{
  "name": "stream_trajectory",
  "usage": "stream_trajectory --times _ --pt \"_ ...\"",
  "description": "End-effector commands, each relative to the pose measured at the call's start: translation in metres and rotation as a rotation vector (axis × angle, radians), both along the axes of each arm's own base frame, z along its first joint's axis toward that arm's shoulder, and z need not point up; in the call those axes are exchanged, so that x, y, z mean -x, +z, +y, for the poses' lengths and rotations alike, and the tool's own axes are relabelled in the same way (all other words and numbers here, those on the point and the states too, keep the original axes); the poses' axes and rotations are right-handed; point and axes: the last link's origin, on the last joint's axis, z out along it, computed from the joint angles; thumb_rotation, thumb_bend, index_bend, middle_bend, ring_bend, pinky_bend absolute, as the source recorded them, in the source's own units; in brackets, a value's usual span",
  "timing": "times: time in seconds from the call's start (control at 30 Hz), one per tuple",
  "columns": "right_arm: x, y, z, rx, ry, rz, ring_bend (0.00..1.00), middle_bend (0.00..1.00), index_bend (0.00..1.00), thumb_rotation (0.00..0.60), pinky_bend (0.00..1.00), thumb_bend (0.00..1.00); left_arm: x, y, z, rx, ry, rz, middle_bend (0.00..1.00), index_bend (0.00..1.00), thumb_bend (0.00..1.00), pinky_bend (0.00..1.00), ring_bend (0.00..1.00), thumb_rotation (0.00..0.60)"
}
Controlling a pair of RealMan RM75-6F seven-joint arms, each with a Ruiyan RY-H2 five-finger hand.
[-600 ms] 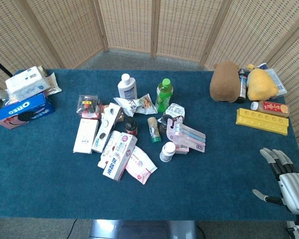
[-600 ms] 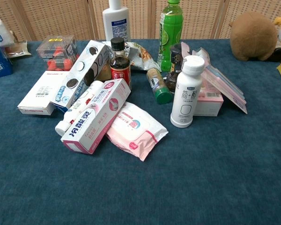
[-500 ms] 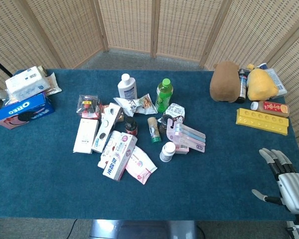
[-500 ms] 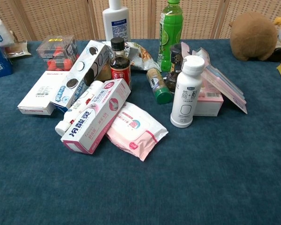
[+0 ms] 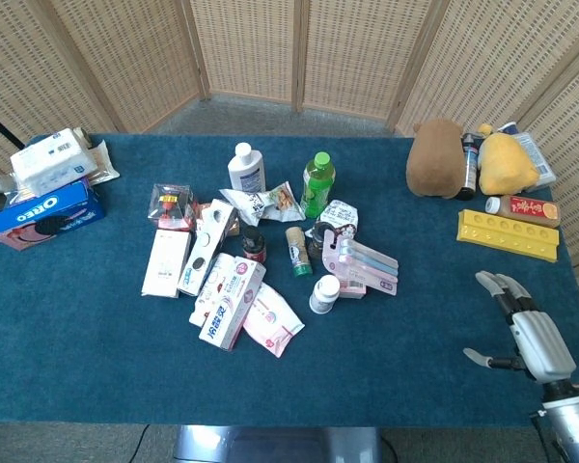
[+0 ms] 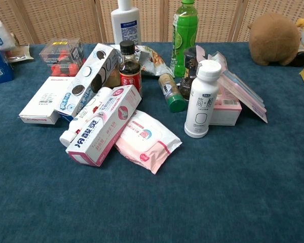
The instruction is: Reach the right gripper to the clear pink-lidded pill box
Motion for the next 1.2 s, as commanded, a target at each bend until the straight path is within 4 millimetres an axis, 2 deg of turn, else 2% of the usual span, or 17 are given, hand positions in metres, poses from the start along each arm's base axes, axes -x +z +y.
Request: stream_trajectory --times 0.03,0.2,0.53,0.8,1.2 --pt "-0.004 -0.014 -0.03 -0.035 -0.018 -0.038 0.0 0.0 0.0 0.6 0.0 0.0 0.001 0.001 0.0 -0.003 0.007 0.002 0.0 0.0 0.0 0.0 0.0 0.6" --pt "-0.01 -0.037 -0.058 -0.062 -0.027 -0.087 0.0 0.0 0.0 0.6 0.0 0.0 0.004 0.001 0.003 -0.003 0.022 0.003 0.0 0.0 0.0 0.0 0.0 0.6" --pt "-0.023 -0.077 -0.097 -0.102 -0.03 -0.129 0.0 0.0 0.0 0.6 0.0 0.0 0.01 0.001 0.007 -0.007 0.052 0.014 0.0 0.0 0.0 0.0 0.0 0.6" --pt "-0.031 -0.097 -0.119 -0.14 -0.04 -0.153 0.0 0.0 0.0 0.6 0.0 0.0 0.016 0.003 0.01 -0.018 0.082 0.021 0.0 0.0 0.0 0.0 0.0 0.6" --pt "-0.04 -0.124 -0.135 -0.177 -0.034 -0.179 0.0 0.0 0.0 0.6 0.0 0.0 0.022 0.0 0.016 -0.004 0.108 0.024 0.0 0.0 0.0 0.0 0.0 0.6"
